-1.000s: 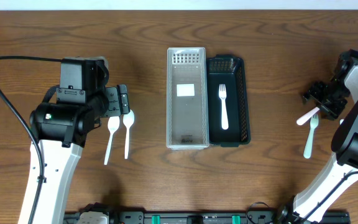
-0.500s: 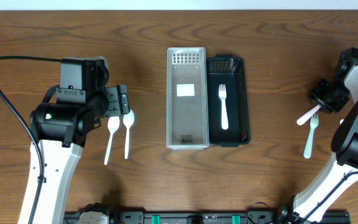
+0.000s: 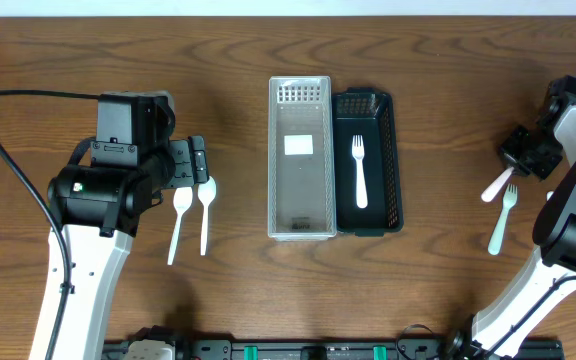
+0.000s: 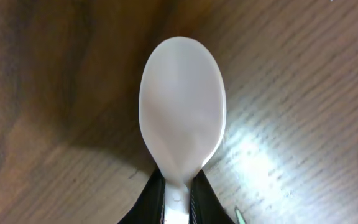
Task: Pack container
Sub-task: 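Return the right gripper to the white spoon and grasp it, then carry the spoon with the right gripper into the black basket and release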
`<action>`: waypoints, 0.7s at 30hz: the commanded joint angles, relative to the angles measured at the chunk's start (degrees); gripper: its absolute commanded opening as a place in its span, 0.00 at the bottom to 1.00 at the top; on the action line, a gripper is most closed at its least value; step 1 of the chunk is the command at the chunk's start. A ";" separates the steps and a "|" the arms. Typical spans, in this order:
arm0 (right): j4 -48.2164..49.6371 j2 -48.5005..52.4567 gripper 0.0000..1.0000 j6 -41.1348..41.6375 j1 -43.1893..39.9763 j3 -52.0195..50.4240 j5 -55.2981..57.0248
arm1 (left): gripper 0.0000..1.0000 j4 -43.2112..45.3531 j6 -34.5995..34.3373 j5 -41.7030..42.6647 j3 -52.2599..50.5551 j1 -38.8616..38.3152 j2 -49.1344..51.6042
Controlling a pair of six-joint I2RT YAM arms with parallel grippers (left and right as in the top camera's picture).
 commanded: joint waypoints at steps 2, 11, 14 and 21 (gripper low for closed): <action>-2.60 -3.61 0.01 1.16 2.62 -0.04 -1.86 | 0.87 -0.09 -0.28 -0.68 0.39 0.24 0.28; -6.36 -22.23 0.01 -2.08 16.74 3.17 -4.00 | 0.87 -0.37 -0.28 -0.68 0.39 0.24 0.28; -7.19 -26.82 0.01 -2.93 24.50 3.17 -3.96 | 0.87 -0.74 -0.28 -0.68 0.39 0.24 0.28; -7.80 -26.58 0.02 -2.16 39.52 2.38 -2.86 | 0.87 -1.38 -0.28 -0.68 0.39 0.24 0.28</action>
